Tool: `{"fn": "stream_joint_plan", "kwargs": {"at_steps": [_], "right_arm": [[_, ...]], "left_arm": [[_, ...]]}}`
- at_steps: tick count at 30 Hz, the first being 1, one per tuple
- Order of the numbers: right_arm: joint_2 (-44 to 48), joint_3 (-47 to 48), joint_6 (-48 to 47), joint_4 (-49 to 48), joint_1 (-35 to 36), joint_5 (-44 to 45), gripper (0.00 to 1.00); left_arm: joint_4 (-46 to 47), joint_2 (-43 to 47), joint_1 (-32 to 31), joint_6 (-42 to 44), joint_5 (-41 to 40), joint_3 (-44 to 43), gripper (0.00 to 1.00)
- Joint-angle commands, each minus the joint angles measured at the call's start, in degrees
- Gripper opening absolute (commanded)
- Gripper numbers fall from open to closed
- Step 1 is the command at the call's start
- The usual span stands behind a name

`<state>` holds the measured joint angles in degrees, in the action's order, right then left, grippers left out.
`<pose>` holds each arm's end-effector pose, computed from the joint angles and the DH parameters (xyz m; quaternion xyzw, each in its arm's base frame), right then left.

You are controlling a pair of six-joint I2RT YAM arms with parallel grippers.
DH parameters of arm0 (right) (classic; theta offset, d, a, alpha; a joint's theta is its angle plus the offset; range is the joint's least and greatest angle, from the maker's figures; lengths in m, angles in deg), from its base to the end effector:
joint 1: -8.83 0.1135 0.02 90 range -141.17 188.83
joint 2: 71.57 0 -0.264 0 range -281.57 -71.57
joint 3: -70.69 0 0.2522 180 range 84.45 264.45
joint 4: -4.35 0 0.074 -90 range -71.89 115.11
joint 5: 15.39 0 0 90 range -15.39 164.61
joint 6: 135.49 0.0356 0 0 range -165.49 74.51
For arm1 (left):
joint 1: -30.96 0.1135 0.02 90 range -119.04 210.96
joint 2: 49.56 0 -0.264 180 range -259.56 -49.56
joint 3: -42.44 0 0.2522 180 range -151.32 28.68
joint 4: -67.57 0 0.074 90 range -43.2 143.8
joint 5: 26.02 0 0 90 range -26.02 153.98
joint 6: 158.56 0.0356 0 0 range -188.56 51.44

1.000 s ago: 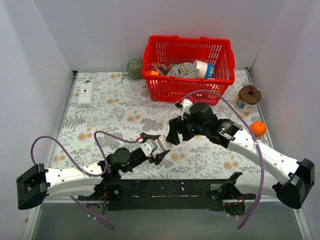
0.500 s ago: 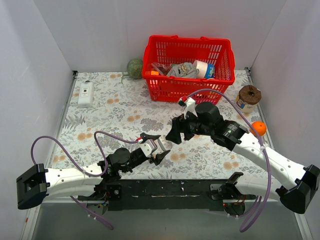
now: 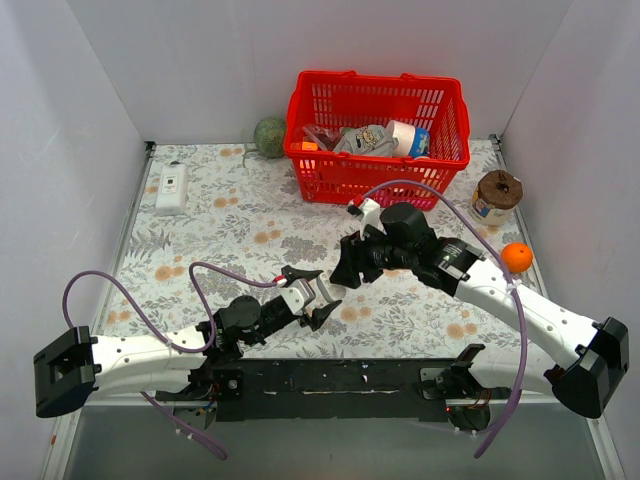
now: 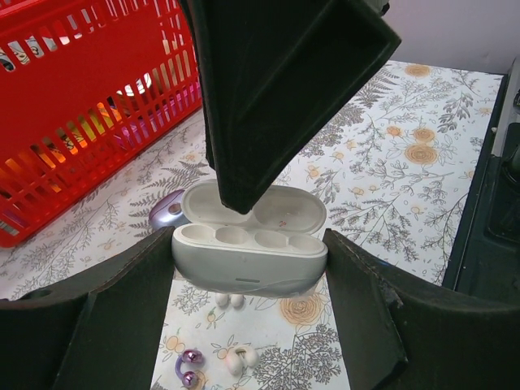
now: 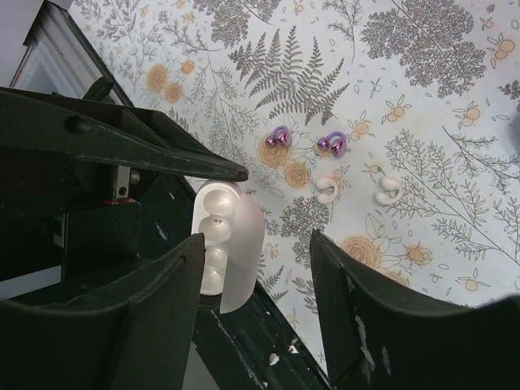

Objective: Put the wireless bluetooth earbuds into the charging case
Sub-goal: Adjust the charging case.

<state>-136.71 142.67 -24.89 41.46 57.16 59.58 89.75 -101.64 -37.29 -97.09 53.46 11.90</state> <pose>0.1613 0.1951 0.3284 -0.2693 0.8191 0.3729 0.3428 0.0806 -0.1846 0.2304 0.1766 0.6807 -0.4866 0.5184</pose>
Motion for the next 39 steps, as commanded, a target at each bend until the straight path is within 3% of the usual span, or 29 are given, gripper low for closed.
{"fn": "stream_joint_plan", "kwargs": {"at_steps": [1,7,10,13,14,15,18,21,22,23,33,37,39], "right_arm": [[-0.9,-0.8,-0.9,-2.3,-0.3,-2.1,0.61],[-1.3,-1.5,-1.0,-2.8,-0.3,-2.8,0.46],[-1.3,-1.7,-1.1,-2.7,-0.3,-3.0,0.33],[-0.7,-1.5,-2.1,-2.3,-0.3,-2.4,0.09],[-0.3,-1.3,-2.7,-1.9,-0.3,-1.9,0.02],[-0.2,-1.0,-4.1,-1.0,-0.3,-1.5,0.01],[1.1,0.7,-7.7,1.0,-0.1,-1.1,0.01],[2.4,2.6,-10.3,2.7,0.1,-0.5,0.01],[2.7,3.0,-11.7,4.1,0.1,-0.4,0.01],[2.9,4.3,-12.3,4.7,0.1,-0.5,0.01],[5.9,7.3,-18.5,9.1,0.4,4.9,0.01],[10.7,4.6,-25.0,6.6,0.9,12.7,0.01],[13.8,2.9,-29.9,3.6,1.9,14.8,0.01]], "left_arm": [[1.9,-0.1,-0.4,0.8,-0.1,-2.3,0.0],[2.7,-0.7,-0.3,0.6,0.2,-2.3,0.0],[2.9,-0.9,-0.4,0.3,0.3,-2.4,0.0],[1.2,-1.5,-0.5,-0.6,0.2,-3.2,0.04],[0.6,-1.7,-0.4,-1.0,-0.5,-3.9,0.1],[-0.3,-2.1,-0.5,-1.3,-0.8,-4.1,0.24],[-0.9,-2.2,-0.5,-3.0,-1.3,-4.1,0.37],[0.9,-1.8,-0.4,-5.4,-4.1,-3.2,0.61],[1.3,-1.7,-0.4,-5.8,-5.0,-3.0,0.95],[1.4,-1.6,-0.3,-6.7,-5.7,-2.9,0.98],[-11.0,-0.6,0.0,-13.3,-10.8,-8.4,0.98],[-19.1,4.9,1.4,-17.5,-1.3,-11.2,0.98],[-20.8,8.2,2.8,-18.6,9.3,-11.0,0.98]]}}
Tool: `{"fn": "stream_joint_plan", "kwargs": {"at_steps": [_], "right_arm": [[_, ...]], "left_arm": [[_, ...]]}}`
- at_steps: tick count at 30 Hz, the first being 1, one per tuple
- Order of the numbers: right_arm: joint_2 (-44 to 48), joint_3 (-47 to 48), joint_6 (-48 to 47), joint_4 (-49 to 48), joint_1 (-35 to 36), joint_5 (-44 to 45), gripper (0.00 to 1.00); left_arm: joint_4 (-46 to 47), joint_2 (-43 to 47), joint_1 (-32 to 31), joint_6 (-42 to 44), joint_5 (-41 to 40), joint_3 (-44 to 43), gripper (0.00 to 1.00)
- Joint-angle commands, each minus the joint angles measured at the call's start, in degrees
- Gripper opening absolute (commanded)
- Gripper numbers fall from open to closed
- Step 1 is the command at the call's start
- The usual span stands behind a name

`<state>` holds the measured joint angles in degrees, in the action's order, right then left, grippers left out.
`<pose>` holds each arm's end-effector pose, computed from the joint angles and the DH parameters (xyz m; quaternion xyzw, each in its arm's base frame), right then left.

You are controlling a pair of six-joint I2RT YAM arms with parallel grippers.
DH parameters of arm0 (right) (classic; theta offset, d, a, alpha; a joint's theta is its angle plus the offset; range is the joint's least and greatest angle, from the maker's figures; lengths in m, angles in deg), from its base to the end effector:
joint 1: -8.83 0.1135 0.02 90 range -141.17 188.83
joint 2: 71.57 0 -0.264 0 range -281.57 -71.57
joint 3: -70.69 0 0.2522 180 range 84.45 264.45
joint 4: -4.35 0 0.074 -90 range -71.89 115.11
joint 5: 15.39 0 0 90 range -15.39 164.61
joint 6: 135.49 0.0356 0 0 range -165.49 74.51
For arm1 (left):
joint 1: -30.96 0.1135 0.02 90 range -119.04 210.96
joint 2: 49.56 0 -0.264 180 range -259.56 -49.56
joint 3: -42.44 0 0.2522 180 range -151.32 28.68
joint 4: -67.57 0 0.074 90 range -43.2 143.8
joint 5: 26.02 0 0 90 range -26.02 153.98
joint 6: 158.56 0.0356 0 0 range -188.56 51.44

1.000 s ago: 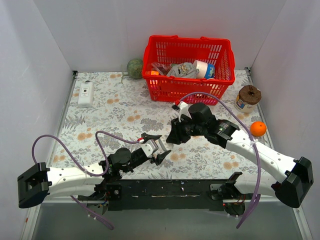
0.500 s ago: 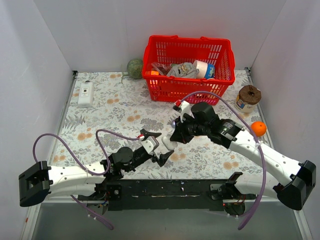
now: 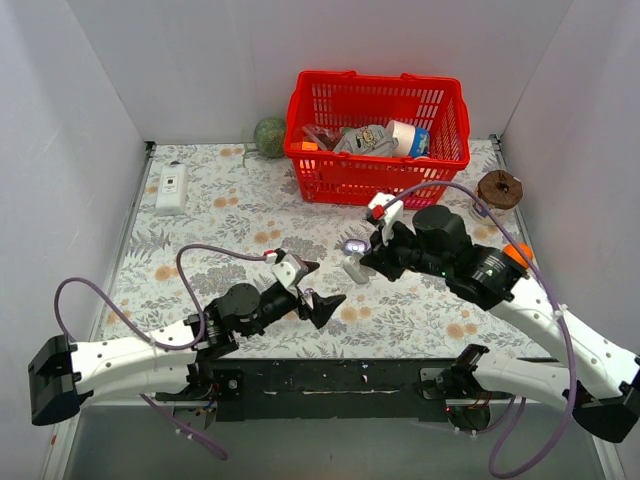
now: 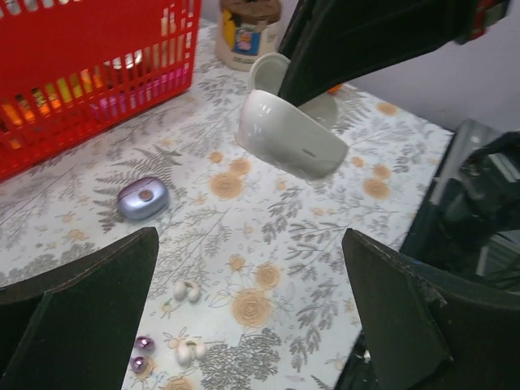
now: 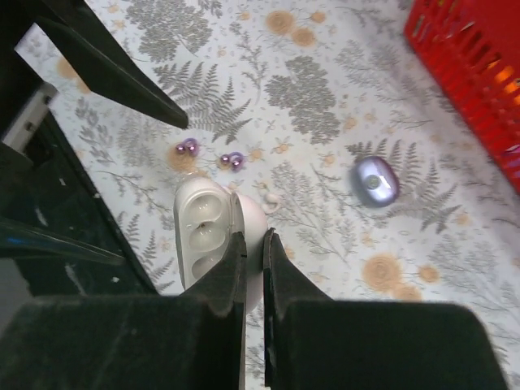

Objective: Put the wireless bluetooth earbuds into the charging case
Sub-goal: Adjust the charging case.

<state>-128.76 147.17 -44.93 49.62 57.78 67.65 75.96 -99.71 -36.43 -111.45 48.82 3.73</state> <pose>0.1368 0.1637 0.3708 -0.3762 0.7589 0.2683 0.4589 0.0879 -0.1868 0.2604 0.0639 0.7222 -0.5049 0.4684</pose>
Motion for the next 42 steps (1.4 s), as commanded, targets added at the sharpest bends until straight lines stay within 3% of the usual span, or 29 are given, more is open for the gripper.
{"fn": "stream_joint_plan", "kwargs": {"at_steps": [1,4,5,7,10,16,26,36,42], "right_arm": [[6.3,-0.9,-12.0,-4.2,1.5,7.9,0.01],[5.6,2.4,-16.7,-1.0,2.5,7.4,0.01],[5.2,3.0,-17.6,-0.4,4.4,8.6,0.01],[4.9,3.2,-19.8,-0.5,7.0,10.8,0.01],[4.1,3.3,-21.8,0.0,12.3,16.9,0.01],[0.4,5.7,-22.2,2.2,18.0,20.8,0.01],[-1.3,4.8,-17.6,-0.8,18.3,16.2,0.01],[-3.3,6.2,-15.2,-1.8,18.3,11.9,0.01],[-4.2,6.8,-15.0,-2.0,18.4,11.2,0.01]], "left_arm": [[-7.6,6.7,4.5,-6.0,21.6,-3.0,0.98],[-10.6,4.8,13.4,-9.3,35.9,-5.2,0.95],[-9.9,4.0,15.5,-9.9,44.9,-5.5,0.91],[-8.5,1.5,20.1,-11.2,52.1,-6.7,0.81],[-8.5,-2.6,21.6,-11.2,59.2,-9.9,0.76],[-10.6,-7.0,21.8,-8.1,61.2,-14.3,0.76],[-5.7,-8.1,21.8,-5.3,58.8,-11.4,0.59],[-2.7,-6.4,21.8,-3.7,56.4,-9.0,0.56],[-2.1,-7.0,21.7,-3.5,57.8,-8.6,0.45]]}}
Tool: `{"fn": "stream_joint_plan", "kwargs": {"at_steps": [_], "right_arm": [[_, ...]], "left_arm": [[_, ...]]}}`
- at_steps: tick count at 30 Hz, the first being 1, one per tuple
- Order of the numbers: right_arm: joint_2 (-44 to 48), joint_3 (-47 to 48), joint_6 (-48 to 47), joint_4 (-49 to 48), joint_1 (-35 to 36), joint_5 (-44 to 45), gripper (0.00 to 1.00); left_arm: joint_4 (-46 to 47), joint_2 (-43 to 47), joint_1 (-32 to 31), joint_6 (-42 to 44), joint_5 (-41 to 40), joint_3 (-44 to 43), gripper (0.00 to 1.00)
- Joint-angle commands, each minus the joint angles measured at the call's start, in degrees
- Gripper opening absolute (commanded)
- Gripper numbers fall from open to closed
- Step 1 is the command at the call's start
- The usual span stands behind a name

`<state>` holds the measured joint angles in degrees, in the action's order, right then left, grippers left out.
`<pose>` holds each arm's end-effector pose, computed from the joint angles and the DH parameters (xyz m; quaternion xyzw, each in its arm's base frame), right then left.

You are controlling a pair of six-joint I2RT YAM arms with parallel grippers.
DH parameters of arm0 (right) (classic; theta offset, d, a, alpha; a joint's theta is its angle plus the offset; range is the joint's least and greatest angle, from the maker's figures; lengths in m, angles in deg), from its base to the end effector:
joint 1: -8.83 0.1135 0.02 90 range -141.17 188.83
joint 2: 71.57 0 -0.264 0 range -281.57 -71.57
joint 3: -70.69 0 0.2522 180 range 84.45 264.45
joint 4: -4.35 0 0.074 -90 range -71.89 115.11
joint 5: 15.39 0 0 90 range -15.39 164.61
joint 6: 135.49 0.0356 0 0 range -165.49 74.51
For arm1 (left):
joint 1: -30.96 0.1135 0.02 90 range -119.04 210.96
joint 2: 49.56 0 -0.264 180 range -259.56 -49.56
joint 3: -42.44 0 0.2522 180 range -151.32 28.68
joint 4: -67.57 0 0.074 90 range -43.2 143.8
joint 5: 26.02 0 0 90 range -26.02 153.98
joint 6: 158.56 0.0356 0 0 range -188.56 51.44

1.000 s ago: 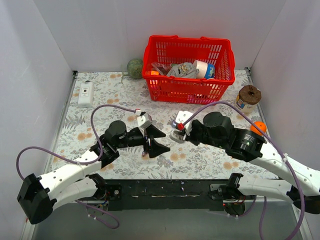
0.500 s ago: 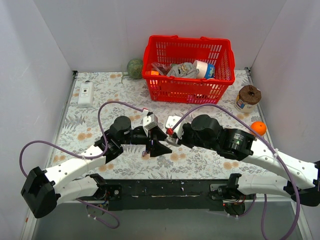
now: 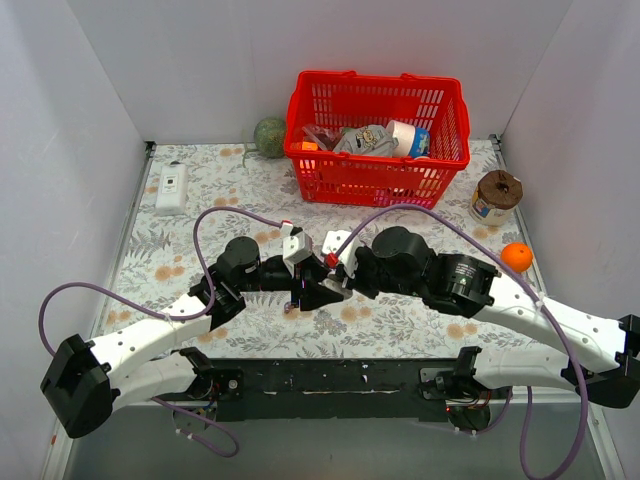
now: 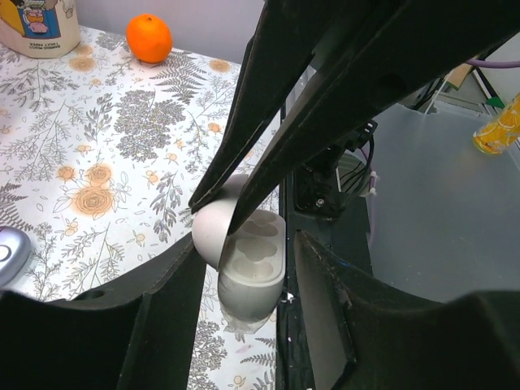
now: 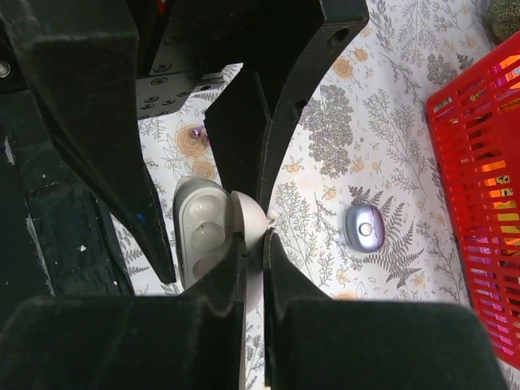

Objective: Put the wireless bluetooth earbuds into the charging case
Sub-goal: Adjust the charging case.

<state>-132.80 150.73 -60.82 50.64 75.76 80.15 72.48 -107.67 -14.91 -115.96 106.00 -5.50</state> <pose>0.0928 0.2091 0.3757 -0.5427 0.6596 0.1884 0.4846 0.1422 -0.1808 0.2839 0.2324 0.6929 -0.6392 0.2394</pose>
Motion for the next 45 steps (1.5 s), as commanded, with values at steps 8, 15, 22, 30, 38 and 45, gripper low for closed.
{"fn": "stream_joint_plan", "kwargs": {"at_steps": [8,15,22,30,38,45], "right_arm": [[-0.5,3.9,0.9,-3.0,0.3,-1.2,0.01],[-0.7,4.3,1.1,-2.7,0.3,-1.3,0.01],[-1.0,4.1,1.3,-2.7,0.3,-1.5,0.01],[-0.7,3.5,1.7,-2.7,0.3,-1.4,0.01],[-0.6,3.7,2.3,-2.7,0.3,-1.5,0.01],[1.0,4.0,7.4,-5.7,0.1,1.7,0.5]], "left_arm": [[0.5,1.3,0.2,0.8,-0.1,1.3,0.5],[0.8,1.6,0.2,0.6,-0.9,1.9,0.51],[2.7,1.7,0.2,-0.1,-1.3,2.0,0.39],[3.6,1.5,0.2,-0.9,-1.2,2.3,0.38],[4.3,2.2,0.3,-1.5,-2.3,3.8,0.0],[5.0,4.3,0.2,-3.1,-7.9,5.2,0.0]]}}
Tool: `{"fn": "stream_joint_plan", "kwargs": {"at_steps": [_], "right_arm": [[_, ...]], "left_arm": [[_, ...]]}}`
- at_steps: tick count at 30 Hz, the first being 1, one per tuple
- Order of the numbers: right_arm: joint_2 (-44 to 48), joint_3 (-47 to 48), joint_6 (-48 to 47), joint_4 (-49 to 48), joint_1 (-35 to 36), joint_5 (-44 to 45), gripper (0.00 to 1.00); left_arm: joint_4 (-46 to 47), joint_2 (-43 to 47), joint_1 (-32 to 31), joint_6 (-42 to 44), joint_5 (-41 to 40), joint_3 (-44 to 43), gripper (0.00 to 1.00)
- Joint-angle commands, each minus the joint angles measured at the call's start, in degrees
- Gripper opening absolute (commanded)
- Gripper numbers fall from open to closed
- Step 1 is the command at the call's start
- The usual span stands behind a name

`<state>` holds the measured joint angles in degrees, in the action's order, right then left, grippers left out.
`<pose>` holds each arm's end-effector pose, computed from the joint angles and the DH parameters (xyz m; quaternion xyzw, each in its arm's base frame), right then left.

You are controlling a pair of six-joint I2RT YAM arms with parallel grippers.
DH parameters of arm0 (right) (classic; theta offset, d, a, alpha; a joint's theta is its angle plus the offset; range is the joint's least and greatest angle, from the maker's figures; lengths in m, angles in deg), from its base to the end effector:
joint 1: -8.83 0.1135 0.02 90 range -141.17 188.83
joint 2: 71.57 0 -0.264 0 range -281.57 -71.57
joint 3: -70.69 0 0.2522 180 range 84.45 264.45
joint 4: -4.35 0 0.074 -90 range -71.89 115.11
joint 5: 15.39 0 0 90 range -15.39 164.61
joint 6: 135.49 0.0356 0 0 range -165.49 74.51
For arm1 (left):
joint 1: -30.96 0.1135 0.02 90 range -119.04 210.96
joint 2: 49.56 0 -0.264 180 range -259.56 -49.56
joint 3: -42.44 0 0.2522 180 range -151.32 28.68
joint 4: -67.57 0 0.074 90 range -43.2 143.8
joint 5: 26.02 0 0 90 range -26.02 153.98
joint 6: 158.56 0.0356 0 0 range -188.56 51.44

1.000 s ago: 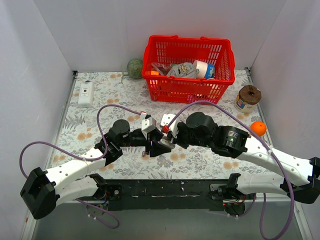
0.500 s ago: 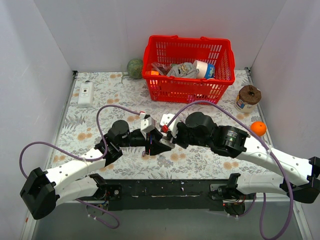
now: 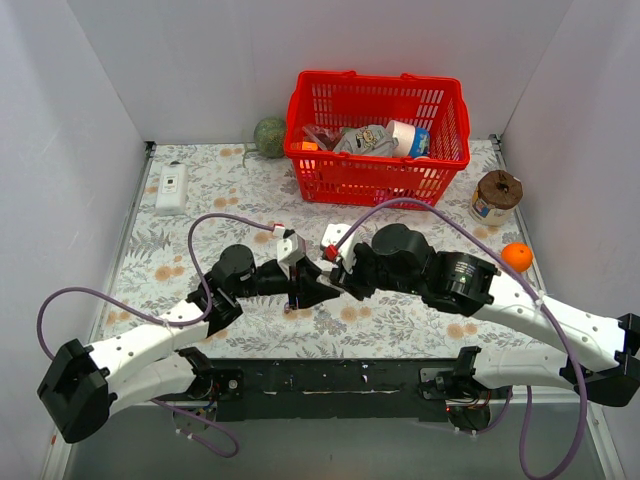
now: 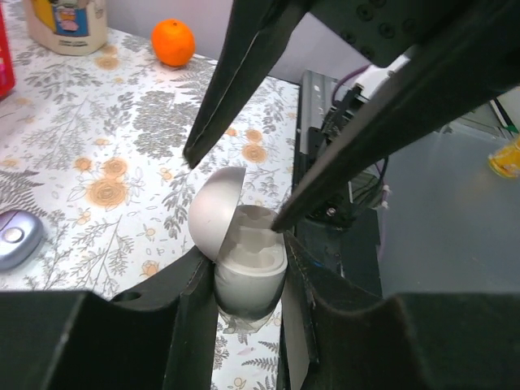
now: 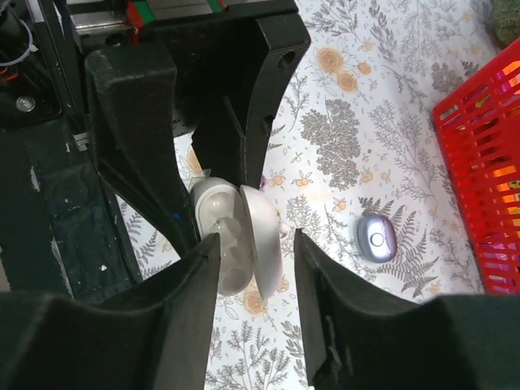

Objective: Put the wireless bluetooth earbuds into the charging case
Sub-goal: Adjust the charging case, then pick up the earbud from the center of the board.

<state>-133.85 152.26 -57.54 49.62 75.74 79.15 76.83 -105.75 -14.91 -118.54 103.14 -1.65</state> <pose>0.0942 0.2138 0.3826 -0.5225 0.6673 0.2142 0.4856 0.1379 -0.1744 0.2750 0.2064 0.6904 -0.6448 0.2550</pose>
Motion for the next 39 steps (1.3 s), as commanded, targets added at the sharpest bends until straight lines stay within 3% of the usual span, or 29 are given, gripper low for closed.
{"fn": "stream_joint_plan", "kwargs": {"at_steps": [1,2,3,9,15,19,22,29,39], "right_arm": [[3.0,2.5,6.0,-6.0,0.1,3.3,0.54],[3.5,2.3,7.1,-6.5,-0.2,3.9,0.61],[4.1,2.0,8.3,-7.2,-0.6,6.3,0.75],[10.9,-7.9,18.9,-12.3,-4.2,14.6,0.88],[12.9,-20.5,28.3,-14.3,-15.1,3.8,0.86],[8.9,-24.3,30.1,-14.5,-16.2,-0.7,0.78],[6.1,-26.9,30.3,-17.2,-16.1,-3.7,0.74],[-3.4,-26.9,29.0,-19.6,-16.1,-1.7,0.68],[-17.0,-25.1,30.7,-26.0,-17.2,2.6,0.59]], "left_arm": [[0.7,3.4,0.2,-0.7,-5.9,1.7,0.0],[0.9,4.1,0.2,-0.9,-7.8,1.9,0.0],[1.1,4.9,0.2,-1.3,-9.0,2.9,0.0],[5.6,14.7,0.2,-5.4,-17.2,8.7,0.0],[9.4,23.8,0.0,-8.6,-14.5,15.3,0.0],[14.5,30.2,-0.1,-12.7,-17.1,18.7,0.0],[14.8,33.2,-0.2,-11.0,-18.4,19.0,0.0],[5.3,33.0,-0.2,-4.8,-16.4,16.1,0.0],[-0.3,37.6,-0.2,-2.2,-22.8,16.4,0.0]]}}
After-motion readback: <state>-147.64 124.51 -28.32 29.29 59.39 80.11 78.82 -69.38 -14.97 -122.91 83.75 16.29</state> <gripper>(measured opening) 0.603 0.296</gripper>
